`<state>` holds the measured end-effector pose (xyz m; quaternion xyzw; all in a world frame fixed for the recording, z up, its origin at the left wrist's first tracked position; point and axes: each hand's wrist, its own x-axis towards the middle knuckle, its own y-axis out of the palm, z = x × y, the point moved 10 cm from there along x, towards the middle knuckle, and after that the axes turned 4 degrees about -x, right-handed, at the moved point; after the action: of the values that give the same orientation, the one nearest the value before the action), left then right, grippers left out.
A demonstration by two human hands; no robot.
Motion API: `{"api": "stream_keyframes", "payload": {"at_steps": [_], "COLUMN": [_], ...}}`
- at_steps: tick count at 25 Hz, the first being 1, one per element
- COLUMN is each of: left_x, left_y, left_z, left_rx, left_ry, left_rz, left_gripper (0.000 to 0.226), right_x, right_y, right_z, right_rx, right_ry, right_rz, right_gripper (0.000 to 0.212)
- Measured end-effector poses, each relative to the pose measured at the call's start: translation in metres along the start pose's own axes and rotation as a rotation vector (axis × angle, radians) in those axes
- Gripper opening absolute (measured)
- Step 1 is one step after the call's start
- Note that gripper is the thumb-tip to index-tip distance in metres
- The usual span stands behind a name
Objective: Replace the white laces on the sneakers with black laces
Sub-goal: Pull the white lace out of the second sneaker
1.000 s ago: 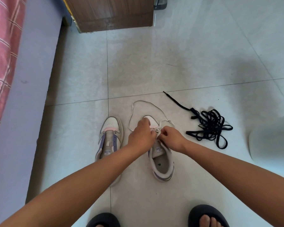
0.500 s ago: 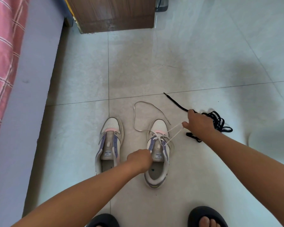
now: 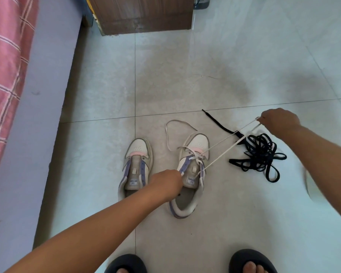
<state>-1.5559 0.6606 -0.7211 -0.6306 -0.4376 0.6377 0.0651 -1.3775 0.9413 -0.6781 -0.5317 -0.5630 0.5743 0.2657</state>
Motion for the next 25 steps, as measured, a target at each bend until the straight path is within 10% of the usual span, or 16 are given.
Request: {"api": "stream_keyframes", "payload": {"at_steps": [6, 13, 25], "left_x": [0.001, 0.014, 0.012], "left_y": [0.032, 0.013, -0.024], "left_z": [0.017, 0.019, 0.036], "left_rx": [-0.053, -0.084, -0.168], "left_ry": [-0.006, -0.016, 0.192], "left_rz": [0.096, -0.068, -0.369], "left_gripper": [0.028, 0.040, 0.033], "right_x": [0.017, -0.094, -0.150], "right_y": [-0.021, 0.034, 0.079], "right_z": [-0.026, 0.134, 0.157], "right_rx": [0.216, 0.626, 0.570], "right_ry": [0.032, -0.321, -0.353], "right_rz": [-0.084, 0.224, 0.383], "right_gripper": [0.018, 0.056, 0.017]}}
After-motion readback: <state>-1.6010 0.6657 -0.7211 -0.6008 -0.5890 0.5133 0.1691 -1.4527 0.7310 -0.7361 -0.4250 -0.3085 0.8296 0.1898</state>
